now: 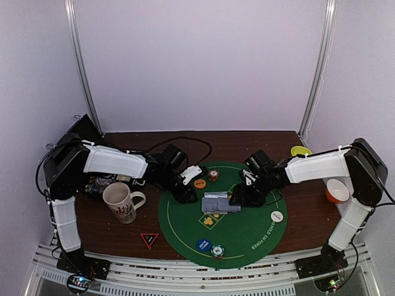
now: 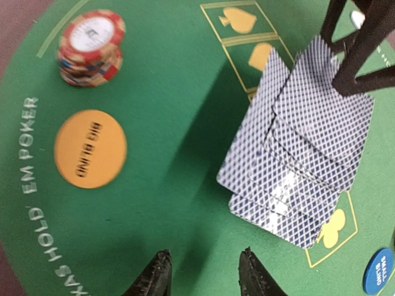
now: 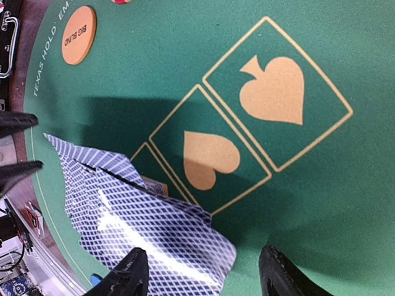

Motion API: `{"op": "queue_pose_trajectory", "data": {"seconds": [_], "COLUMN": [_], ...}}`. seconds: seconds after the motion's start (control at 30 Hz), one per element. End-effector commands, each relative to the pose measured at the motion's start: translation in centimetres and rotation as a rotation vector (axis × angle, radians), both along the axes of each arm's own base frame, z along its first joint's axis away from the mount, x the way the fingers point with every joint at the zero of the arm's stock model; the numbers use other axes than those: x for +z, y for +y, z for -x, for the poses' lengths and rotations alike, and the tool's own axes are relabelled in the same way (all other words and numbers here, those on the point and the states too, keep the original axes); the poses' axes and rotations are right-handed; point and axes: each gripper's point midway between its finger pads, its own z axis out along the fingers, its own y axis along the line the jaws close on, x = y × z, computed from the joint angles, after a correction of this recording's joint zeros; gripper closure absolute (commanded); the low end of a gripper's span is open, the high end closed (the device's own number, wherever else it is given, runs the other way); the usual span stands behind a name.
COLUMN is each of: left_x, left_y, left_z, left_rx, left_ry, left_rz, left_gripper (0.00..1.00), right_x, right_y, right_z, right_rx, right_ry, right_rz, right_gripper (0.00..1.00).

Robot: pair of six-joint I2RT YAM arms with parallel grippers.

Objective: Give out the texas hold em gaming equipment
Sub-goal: Adjust the poker card in the community card area.

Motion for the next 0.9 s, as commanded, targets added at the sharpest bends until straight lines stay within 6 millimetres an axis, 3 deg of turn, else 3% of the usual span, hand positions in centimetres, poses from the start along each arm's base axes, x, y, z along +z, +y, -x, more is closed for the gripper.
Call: {"op": "queue_pose_trajectory", "data": {"seconds": [0.0, 0.43, 0.63, 0.87], "left_x": [-1.6, -2.2, -1.6, -1.0], "left_y": [-0.9, -3.2, -4.0, -4.0], "left_z": [0.6, 1.1, 1.3, 1.2], "left_rx": [-0.031, -0.074, -0.093, -0.103], "left_ry": [0.028, 0.036, 0.025, 0.009], "left_rz": [-0.02, 0.013, 0.034, 0.037], "left_gripper": [0.61, 0.61, 0.61, 0.61], "right_x": [0.7, 0.8, 1.2, 1.2], "right_y": [1.8, 5.3, 6.9, 5.7], "right_z": [-0.7, -1.7, -1.5, -0.4], "right_rx": [0.006, -0.006, -0.013, -0.012], "right_ry": [-0.012, -0.037, -0.049, -0.04], "right_rz": [-0.042, -0.075, -0.099, -0.046], "right_gripper": [0.37, 0.39, 0.39, 0.38]}}
